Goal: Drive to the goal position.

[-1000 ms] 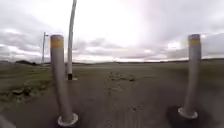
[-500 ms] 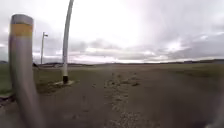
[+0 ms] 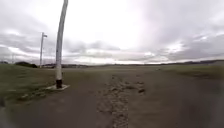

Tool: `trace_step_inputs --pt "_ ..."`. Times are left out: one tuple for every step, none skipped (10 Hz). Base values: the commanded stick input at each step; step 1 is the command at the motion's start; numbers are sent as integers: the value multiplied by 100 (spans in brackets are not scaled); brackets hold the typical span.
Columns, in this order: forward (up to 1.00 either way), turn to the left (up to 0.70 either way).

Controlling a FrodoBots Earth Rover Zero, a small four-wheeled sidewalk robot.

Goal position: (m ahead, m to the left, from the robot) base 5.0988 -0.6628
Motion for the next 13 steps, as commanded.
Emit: trace_step_inputs --pt "100 0" --pt "100 0" --pt "100 0" --pt "100 0" --pt "100 0" --pt "100 0" --pt "100 0" --pt "100 0" --pt "100 0" --pt "100 0" --pt "100 0" --pt "100 0" --pt "100 0"
